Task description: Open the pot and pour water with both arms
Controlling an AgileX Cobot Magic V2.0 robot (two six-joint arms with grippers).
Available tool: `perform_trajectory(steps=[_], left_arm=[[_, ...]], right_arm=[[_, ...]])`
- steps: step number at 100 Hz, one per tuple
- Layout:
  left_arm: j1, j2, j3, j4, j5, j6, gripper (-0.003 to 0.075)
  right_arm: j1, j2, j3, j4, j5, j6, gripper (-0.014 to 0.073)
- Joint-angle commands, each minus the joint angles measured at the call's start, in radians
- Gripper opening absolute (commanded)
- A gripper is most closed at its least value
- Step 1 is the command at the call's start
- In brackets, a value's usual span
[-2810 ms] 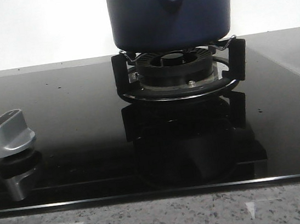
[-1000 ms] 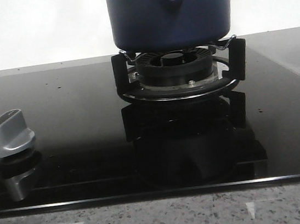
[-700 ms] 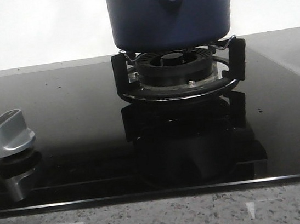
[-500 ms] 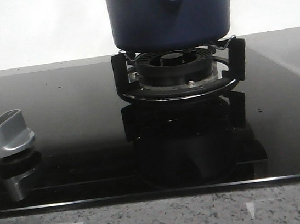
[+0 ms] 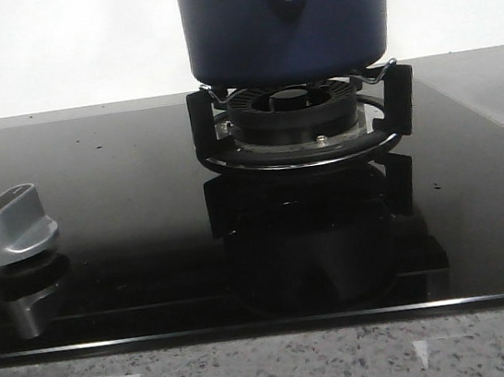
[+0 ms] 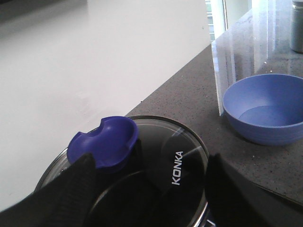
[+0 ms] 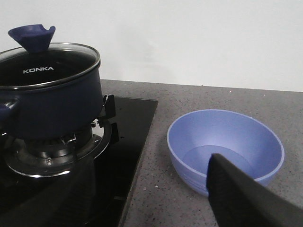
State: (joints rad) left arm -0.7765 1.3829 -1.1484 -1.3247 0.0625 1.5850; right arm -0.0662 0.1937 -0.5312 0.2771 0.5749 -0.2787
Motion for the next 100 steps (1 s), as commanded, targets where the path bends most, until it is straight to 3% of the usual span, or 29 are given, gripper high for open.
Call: perform_trajectory(steps=[1,20,37,66,89,100], left_arm=[[0.013,-0.023,-0.037,-0.127,-0.031,0.081,0.0421],[0.042,0.002,-0.037,-0.181,0.03,0.111,0.0452],[0.068,0.003,-0.037,-0.186,-0.027,0.111,0.0524],[0.081,0.006,-0.037,-0.199,-0.041,0.111,0.0491],[0.117,0.032,-0.045,-0.232,0.183,0.111,0.0492],[0.153,0.06,-0.056,-0.325,0.2,0.115,0.0493]], right_arm=[[0.0,0.023,-0.022,0.009,-0.079,-0.006,0.0455],[0.0,0.023,-0.022,0.009,-0.079,-0.006,0.0455],[0.0,0.023,-0.022,0.009,-0.079,-0.006,0.0455],[0.0,0.023,-0.022,0.009,-0.079,-0.006,0.0455],[0.0,0.023,-0.022,0.009,-0.079,-0.006,0.0455],[0.0,0.023,-0.022,0.009,-0.079,-0.006,0.0455]])
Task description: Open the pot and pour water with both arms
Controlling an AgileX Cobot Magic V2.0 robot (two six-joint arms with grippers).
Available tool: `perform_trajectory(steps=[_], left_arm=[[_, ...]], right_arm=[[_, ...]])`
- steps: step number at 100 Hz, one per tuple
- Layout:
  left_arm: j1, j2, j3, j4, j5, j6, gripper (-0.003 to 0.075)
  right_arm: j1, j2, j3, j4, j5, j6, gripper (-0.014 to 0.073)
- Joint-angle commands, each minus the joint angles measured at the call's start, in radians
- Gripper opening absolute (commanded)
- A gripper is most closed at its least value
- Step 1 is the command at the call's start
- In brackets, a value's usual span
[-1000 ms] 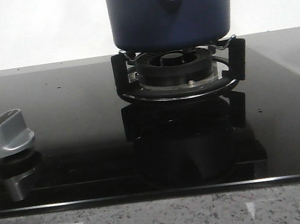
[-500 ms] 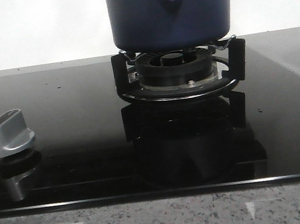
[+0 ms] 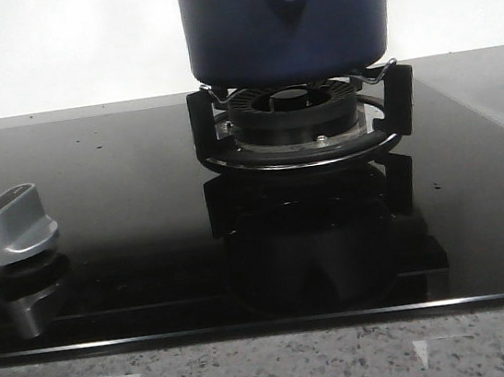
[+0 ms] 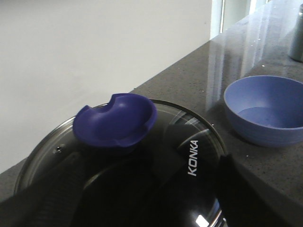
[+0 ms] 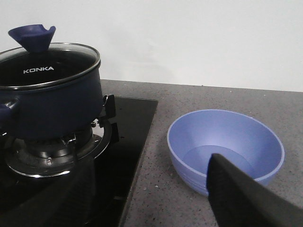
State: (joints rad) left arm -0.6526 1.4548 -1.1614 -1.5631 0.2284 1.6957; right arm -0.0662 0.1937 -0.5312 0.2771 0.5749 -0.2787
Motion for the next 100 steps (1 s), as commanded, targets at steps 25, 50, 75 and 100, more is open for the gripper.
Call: perform_trajectory(steps=[25,50,75,100], left_arm=[[0.084,0.003,-0.07,-0.117,0.078,0.067,0.0493],[0.084,0.003,-0.089,-0.131,0.148,0.104,0.0494],[0.084,0.009,-0.092,-0.216,0.097,0.2,0.0495],[0.089,0.068,-0.092,-0.27,0.14,0.215,0.0496]], right_arm=[[0.0,0.023,-0.022,-0.003,-0.09,-0.006,0.0455],[0.0,0.023,-0.022,-0.013,-0.112,-0.006,0.0455],[0.0,0.023,-0.022,-0.011,-0.117,-0.006,0.0455],[0.0,0.023,-0.022,0.038,-0.126,-0.006,0.0455]])
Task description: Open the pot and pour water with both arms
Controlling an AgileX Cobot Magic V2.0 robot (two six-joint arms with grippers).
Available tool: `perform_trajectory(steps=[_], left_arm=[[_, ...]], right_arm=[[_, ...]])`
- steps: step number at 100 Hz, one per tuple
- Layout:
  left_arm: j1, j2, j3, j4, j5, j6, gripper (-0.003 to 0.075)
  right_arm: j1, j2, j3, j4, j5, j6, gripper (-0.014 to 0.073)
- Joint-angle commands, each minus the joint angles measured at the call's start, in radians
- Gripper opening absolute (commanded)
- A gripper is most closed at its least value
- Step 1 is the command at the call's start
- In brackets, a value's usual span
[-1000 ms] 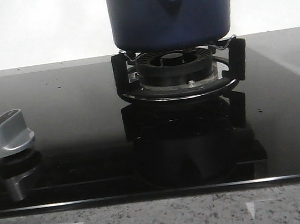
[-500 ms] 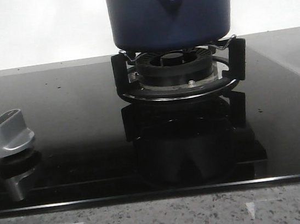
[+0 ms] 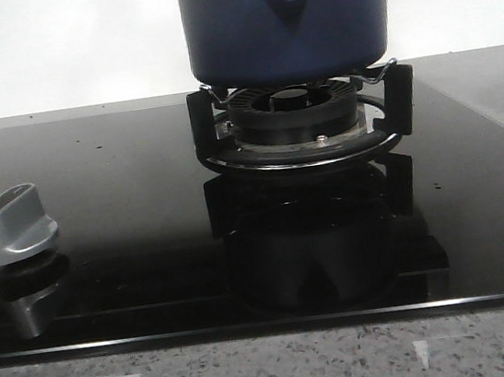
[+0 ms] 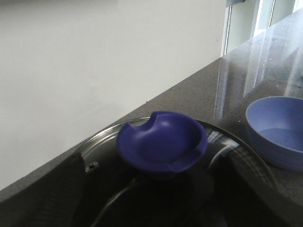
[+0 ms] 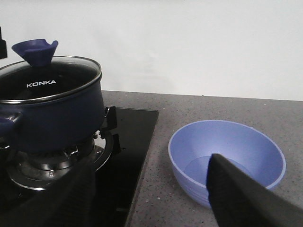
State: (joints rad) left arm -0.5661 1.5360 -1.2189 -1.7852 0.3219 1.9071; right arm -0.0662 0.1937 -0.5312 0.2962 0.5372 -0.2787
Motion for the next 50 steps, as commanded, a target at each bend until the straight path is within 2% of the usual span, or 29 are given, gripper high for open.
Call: perform_trajectory(steps=[1,50], left_arm=[[0.003,-0.013,-0.034,-0.054,0.047,0.003,0.0496],[0.005,0.05,-0.07,-0.087,0.08,0.052,0.0496]], right_arm=[[0.0,0.023,-0.022,0.021,-0.09,-0.006,0.0455],[0.0,0.023,-0.022,0.023,-0.074,-0.006,0.0455]])
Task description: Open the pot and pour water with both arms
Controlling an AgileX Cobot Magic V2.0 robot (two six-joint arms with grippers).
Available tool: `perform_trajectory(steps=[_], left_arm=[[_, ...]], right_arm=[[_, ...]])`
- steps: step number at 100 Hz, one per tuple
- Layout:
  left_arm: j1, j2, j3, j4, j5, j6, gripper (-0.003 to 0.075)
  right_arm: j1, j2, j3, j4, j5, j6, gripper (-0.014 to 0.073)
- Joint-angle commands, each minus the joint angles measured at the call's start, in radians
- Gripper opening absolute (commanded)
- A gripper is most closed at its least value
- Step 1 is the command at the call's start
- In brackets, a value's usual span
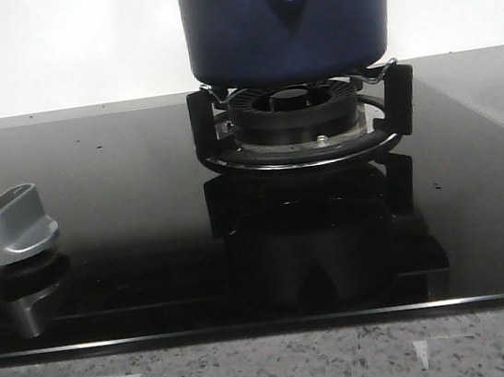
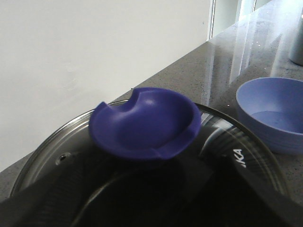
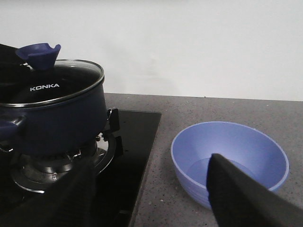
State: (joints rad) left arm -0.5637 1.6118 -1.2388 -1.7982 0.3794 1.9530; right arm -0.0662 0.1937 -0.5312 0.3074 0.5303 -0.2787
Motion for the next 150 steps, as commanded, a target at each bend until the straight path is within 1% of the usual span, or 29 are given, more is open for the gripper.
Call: perform_trajectory(steps=[1,19,31,46,52,73,91,108,140,150], left_arm=[[0.003,-0.022,-0.054,-0.074,0.023,0.007,0.0496],[0.003,0.015,-0.096,-0.074,0.022,0.007,0.0496],[0.003,0.031,-0.114,-0.074,0.005,0.007,0.0497],[0.003,0.043,-0.118,-0.074,-0.004,0.007,0.054],[0.003,0.05,-0.118,-0.074,0.0,0.007,0.054],[0.003,0.082,-0.142,-0.074,0.088,0.007,0.0536],[0.003,0.099,-0.174,-0.074,0.084,0.007,0.0536],[0.003,0.122,-0.194,-0.074,0.108,0.007,0.0536],[0.003,0.125,-0.196,-0.074,0.115,0.007,0.0534],[0.003,0.125,-0.196,-0.074,0.124,0.007,0.051]], right_arm=[[0.0,0.023,-0.022,0.012,-0.067,-0.006,0.0455],[0.0,0.023,-0.022,0.012,-0.02,-0.006,0.0455],[0.0,0.023,-0.022,0.012,-0.018,-0.006,0.0455],[0.0,0.023,-0.022,0.012,-0.018,-0.006,0.0455],[0.0,0.023,-0.022,0.014,-0.022,-0.006,0.0455],[0.0,0.023,-0.022,0.014,-0.024,-0.006,0.0455],[0.0,0.023,-0.022,0.033,-0.024,-0.006,0.0455],[0.0,0.023,-0.022,0.037,-0.024,-0.006,0.0455],[0.0,0.023,-0.022,0.037,-0.024,-0.006,0.0455],[0.0,0.023,-0.022,0.037,-0.024,-0.006,0.0455]])
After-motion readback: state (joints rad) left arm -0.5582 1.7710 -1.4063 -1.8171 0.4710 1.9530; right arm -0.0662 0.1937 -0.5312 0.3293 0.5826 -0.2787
